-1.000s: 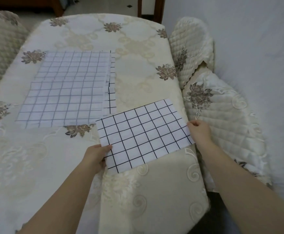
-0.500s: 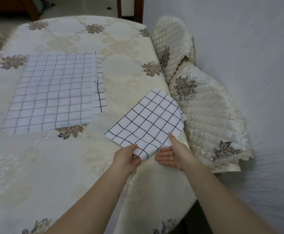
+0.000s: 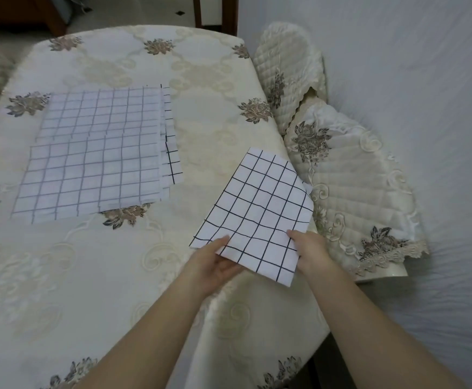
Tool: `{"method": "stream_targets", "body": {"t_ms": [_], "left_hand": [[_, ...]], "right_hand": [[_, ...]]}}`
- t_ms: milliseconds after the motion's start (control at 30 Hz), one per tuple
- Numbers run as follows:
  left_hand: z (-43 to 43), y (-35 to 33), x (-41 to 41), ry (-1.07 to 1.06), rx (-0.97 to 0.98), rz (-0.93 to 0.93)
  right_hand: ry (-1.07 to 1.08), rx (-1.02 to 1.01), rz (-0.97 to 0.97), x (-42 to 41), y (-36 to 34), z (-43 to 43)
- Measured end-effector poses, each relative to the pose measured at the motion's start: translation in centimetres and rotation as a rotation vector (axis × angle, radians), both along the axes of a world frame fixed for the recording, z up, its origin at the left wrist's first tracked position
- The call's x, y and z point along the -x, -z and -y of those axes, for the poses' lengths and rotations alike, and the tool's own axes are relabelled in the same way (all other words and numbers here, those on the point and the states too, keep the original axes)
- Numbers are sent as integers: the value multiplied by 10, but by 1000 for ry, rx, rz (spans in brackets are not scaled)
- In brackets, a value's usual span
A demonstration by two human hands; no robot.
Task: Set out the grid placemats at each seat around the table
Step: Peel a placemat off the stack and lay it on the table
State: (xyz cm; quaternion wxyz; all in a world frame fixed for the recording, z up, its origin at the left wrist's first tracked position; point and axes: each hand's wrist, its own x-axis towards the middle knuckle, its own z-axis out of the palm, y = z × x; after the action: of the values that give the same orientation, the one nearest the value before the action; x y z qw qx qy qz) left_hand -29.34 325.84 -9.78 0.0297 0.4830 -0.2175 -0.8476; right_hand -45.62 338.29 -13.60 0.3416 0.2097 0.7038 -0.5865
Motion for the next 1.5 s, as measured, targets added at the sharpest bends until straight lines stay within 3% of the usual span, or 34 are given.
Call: {"method": "stream_targets", "body": {"t_ms": [133, 333, 567, 933, 1500], "left_hand": [[55, 11, -5, -92, 183, 157], [96, 7, 38, 299, 566, 305], [90, 13, 79, 552, 996, 454], [85, 22, 50, 294, 713, 407], [86, 18, 42, 373, 716, 477]], "right_hand": [[-71, -8, -4, 9, 2, -4], [-204, -19, 21, 20, -3, -13], [-270, -153, -63, 41, 8, -25], [-354, -220, -216, 65, 4, -7], [-454, -323, -476, 74, -1, 11]]}}
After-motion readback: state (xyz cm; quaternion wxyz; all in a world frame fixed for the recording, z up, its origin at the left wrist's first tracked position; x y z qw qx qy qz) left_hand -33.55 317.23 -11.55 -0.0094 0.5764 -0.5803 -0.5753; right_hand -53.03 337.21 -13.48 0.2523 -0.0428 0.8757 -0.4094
